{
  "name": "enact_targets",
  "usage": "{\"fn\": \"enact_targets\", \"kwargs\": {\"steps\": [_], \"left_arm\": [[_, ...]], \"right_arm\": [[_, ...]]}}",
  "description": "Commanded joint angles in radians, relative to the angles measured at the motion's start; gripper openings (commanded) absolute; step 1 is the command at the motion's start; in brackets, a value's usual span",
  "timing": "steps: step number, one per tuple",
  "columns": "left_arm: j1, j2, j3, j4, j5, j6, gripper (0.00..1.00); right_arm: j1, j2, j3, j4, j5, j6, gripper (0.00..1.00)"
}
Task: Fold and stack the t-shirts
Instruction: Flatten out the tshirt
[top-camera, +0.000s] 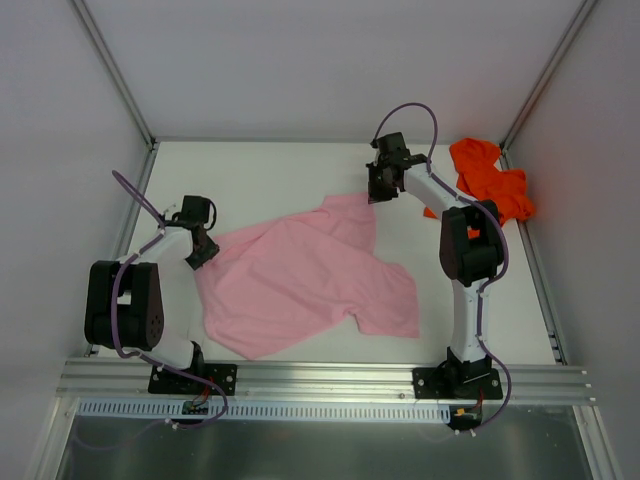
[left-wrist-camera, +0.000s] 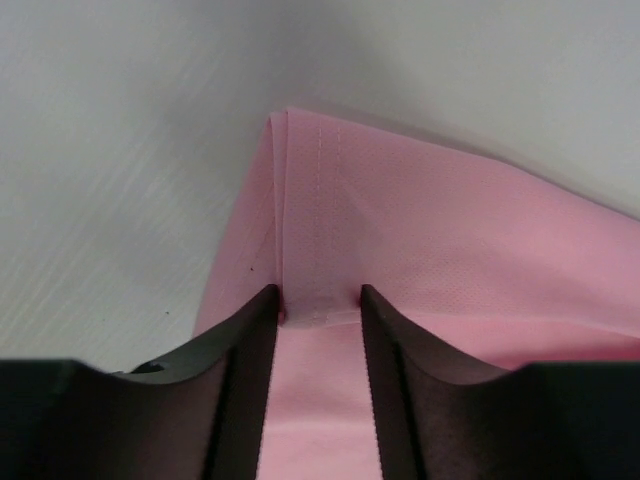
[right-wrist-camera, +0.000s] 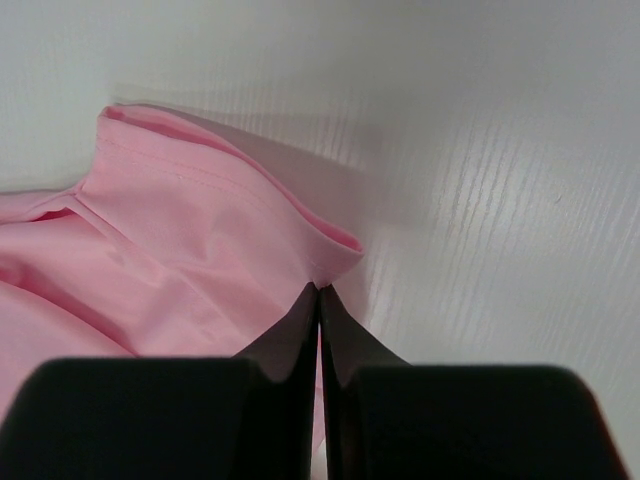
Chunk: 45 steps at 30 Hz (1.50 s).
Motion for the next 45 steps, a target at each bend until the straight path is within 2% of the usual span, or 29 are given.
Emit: {"fn": "enact_targets", "kwargs": {"steps": [1,6,7,13,15,18,22,24,27,31,37,45], "left_arm": [[0.007,-0.02,-0.019,0.004,-0.015,-0.02,0.32],[0.007,-0.017,-0.016,0.011,-0.03,-0.009,0.1],[0.007,-0.018,-0.015,0.016,-0.03,-0.003,0.0],[0.007,-0.096,0.036,0.027,-0.03,0.107,0.0],[0.007,-0.148,0.106,0.025,-0.009,0.175,0.0],[0.007,-0.217,0.232,0.03,0.056,0.363,0.0],[0.007,-0.267,0.418,0.033,0.136,0.497,0.0],[0.007,-0.277,0.53,0.037,0.22,0.552,0.0],[0.007,-0.276,0.68,0.022,0.3,0.56,0.0],[0.007,-0.271,0.867,0.005,0.308,0.528,0.0],[0.007,-0.294,0.962,0.028,0.239,0.497,0.0],[0.007,-0.345,0.998,0.06,0.291,0.486,0.0]], "right_arm": [[0.004,-0.028,0.015,0.019,0.021,-0.012,0.01],[0.006,-0.027,0.021,0.021,0.024,-0.009,0.01],[0.006,-0.027,0.024,0.018,0.029,-0.01,0.01],[0.006,-0.039,0.091,-0.016,0.03,-0.015,0.01],[0.004,-0.057,0.134,-0.016,0.027,-0.03,0.01],[0.004,-0.1,0.229,-0.03,0.056,-0.062,0.01],[0.006,-0.169,0.374,-0.05,0.073,-0.105,0.01],[0.004,-0.225,0.445,-0.042,0.073,-0.133,0.01],[0.006,-0.326,0.48,0.01,0.073,-0.168,0.01],[0.006,-0.474,0.454,0.106,0.107,-0.21,0.01],[0.004,-0.66,0.394,0.263,0.055,-0.259,0.01],[0.012,-0.745,0.424,0.257,0.015,-0.276,0.01]]}}
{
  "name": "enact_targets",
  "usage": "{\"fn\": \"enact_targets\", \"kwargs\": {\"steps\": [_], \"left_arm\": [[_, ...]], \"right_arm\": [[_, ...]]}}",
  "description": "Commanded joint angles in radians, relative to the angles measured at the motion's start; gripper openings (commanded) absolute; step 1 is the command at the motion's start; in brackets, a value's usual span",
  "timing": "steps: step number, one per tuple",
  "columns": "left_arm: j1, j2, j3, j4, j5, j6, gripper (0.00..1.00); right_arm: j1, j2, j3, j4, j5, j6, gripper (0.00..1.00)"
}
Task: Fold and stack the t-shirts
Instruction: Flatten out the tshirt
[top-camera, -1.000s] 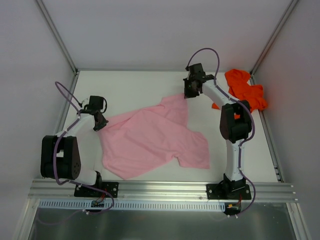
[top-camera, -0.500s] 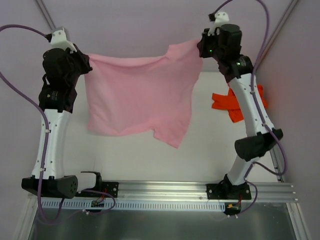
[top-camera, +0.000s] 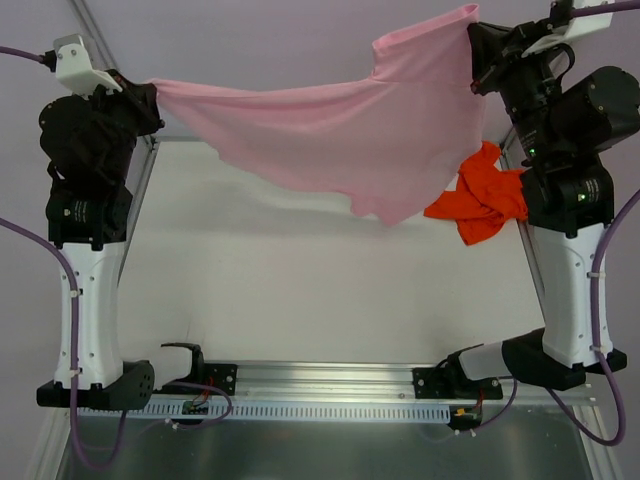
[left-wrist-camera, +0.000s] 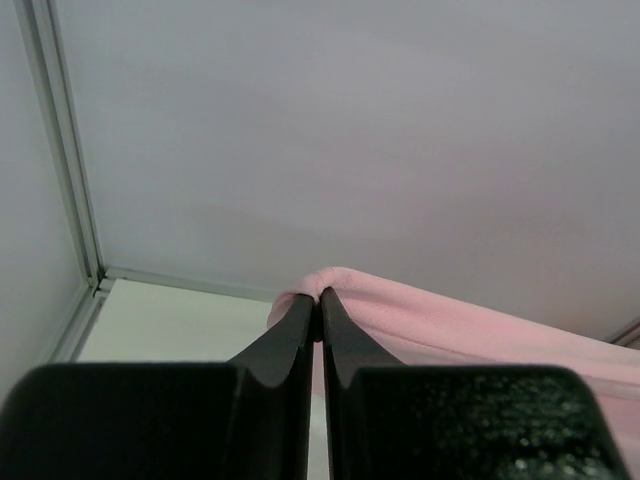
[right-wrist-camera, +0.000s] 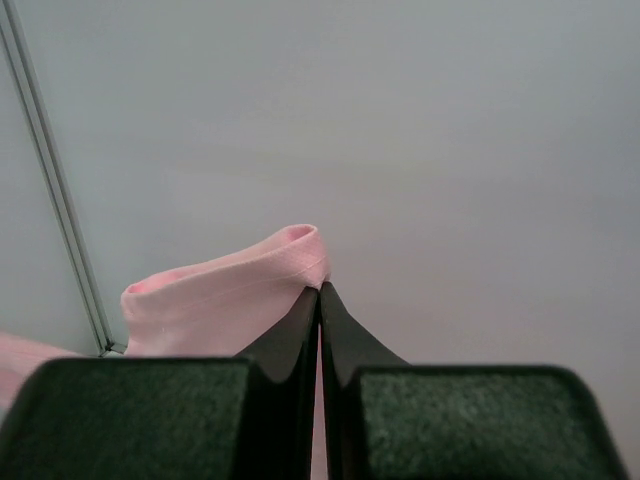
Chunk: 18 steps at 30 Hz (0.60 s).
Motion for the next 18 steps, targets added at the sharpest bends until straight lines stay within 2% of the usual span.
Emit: {"fn": "enact_targets", "kwargs": {"steps": [1,13,18], "left_arm": [[0.007,-0.041,0.048,0.049,0.037,-0.007,0.0],[0.007,-0.054,0.052,0.044,0.052,-0.01,0.0],[0.007,0.007,0.048,0.034,0.052,-0.044,0.0]], "right_arm": [[0.01,-0.013,-0.004,0.021,-0.022,-0.033,0.01],[0.024,-0.033,-0.078,0.018,-0.012,-0.049,0.01],[0.024,0.011,-0.135,0.023,0.036,-0.061,0.01]]}}
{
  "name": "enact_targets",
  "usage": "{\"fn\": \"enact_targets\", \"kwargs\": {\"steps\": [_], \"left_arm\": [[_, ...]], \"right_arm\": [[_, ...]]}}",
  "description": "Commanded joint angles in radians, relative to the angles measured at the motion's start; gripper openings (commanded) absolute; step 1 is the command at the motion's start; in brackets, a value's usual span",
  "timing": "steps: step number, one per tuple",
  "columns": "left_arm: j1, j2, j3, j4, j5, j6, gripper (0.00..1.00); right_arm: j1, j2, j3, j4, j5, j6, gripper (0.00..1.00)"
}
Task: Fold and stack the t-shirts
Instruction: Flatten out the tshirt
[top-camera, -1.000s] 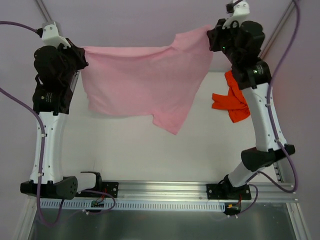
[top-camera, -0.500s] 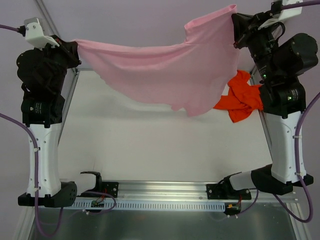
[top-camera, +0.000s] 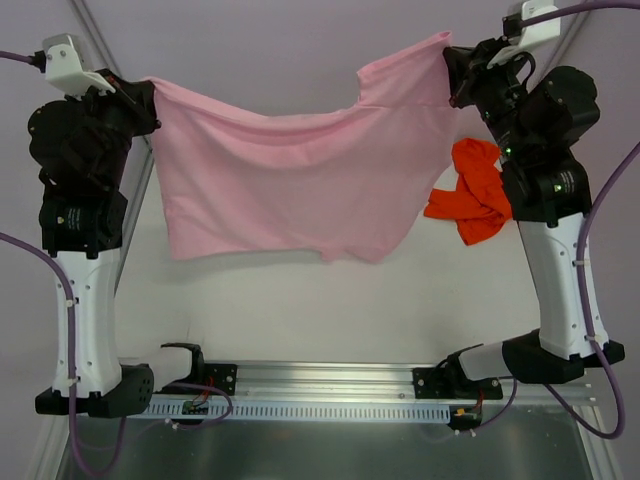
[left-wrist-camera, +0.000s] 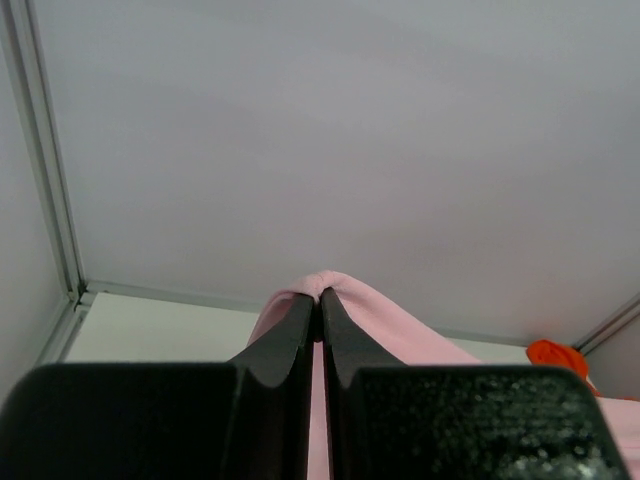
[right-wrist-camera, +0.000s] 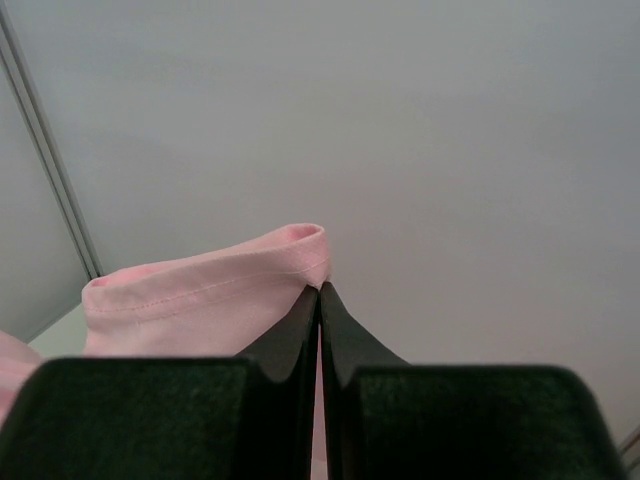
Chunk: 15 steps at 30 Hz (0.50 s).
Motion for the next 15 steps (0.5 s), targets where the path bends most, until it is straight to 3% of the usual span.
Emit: {"fn": "enact_targets", "kwargs": {"steps": [1,6,10,12,14,15], "left_arm": [[0.007,0.054,0.026,0.027,0.045,-0.036,0.0],[0.007,0.217,0.035,0.052,0.06,-0.079,0.0],[0.007,0.457,0.182,0.046,0.055,-0.097,0.0],[0.007,0.557,0.367,0.04,0.073,-0.117,0.0],[0.007,0.713,0.548,0.032,0.095,-0.138,0.0],[0.005,0.763,0.73,0.04,0.11,-0.144,0.0]], "right_arm": [[0.006,0.026,-0.034,0.052,0.043,-0.023,0.01],[-0.003,0.153,-0.076,0.075,0.101,-0.022,0.01],[-0.034,0.32,-0.041,0.148,0.116,-0.019,0.01],[-0.048,0.465,0.06,0.146,0.108,-0.01,0.01],[-0.058,0.584,0.374,0.087,0.073,0.032,0.01],[-0.06,0.68,0.487,0.098,0.064,0.035,0.01]]}}
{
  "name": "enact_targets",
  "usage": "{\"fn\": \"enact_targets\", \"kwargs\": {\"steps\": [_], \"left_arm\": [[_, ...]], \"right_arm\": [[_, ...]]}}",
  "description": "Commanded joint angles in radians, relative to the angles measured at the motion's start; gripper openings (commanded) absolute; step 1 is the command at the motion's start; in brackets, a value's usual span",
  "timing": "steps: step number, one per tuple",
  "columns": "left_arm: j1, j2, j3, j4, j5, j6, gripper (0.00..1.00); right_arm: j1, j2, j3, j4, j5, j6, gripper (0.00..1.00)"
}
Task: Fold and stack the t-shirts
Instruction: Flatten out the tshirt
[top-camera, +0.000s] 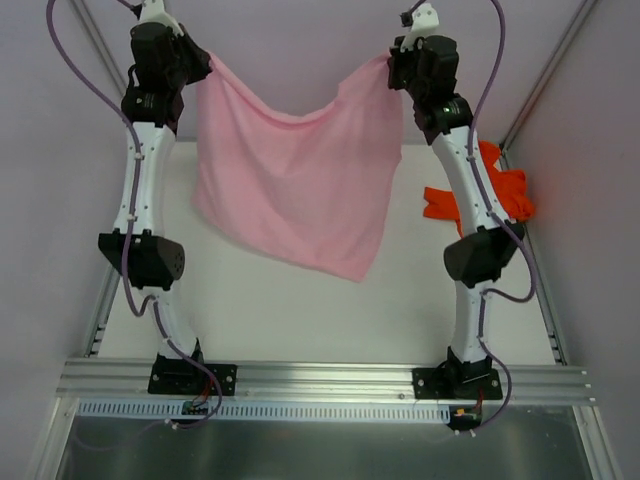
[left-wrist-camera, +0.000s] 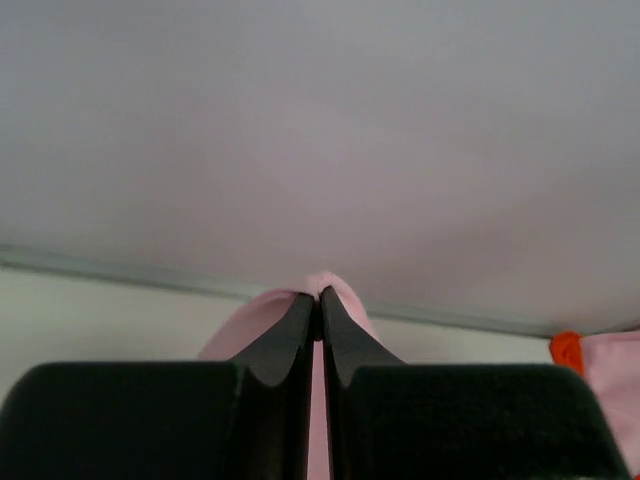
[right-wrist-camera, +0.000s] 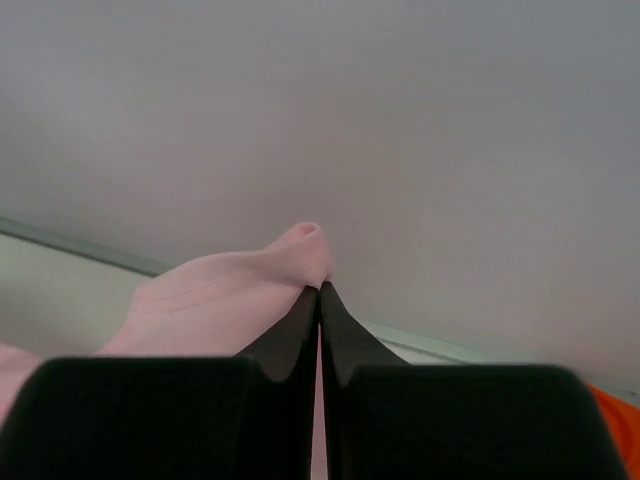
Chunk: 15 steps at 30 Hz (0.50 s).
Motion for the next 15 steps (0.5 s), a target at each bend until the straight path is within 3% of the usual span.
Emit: {"fn": "enact_targets", "kwargs": {"steps": [1,4,8,11,15], "left_arm": [[0.007,0.129,0.373,0.065,0.059,-0.049,0.0],[0.007,0.07,0.372,0.214,0.036,-0.029,0.0],[0.007,-0.057,0.297,0.257,0.076,0.026,0.0],[0.007,-0.195,0.108,0.258,0.09,0.06,0.0],[0.007,-0.375,-0.286,0.281,0.082,0.054,0.0]], "right_arm": [[-0.02,0.121,0.409,0.105,-0.015,0.017,0.01],[-0.017,0.039,0.33,0.303,-0.048,-0.025,0.01],[-0.015,-0.152,0.161,0.336,-0.106,-0.086,0.01],[-0.003,-0.284,-0.021,0.299,-0.115,-0.118,0.01],[0.028,-0.46,-0.351,0.297,-0.094,-0.12,0.01]]}}
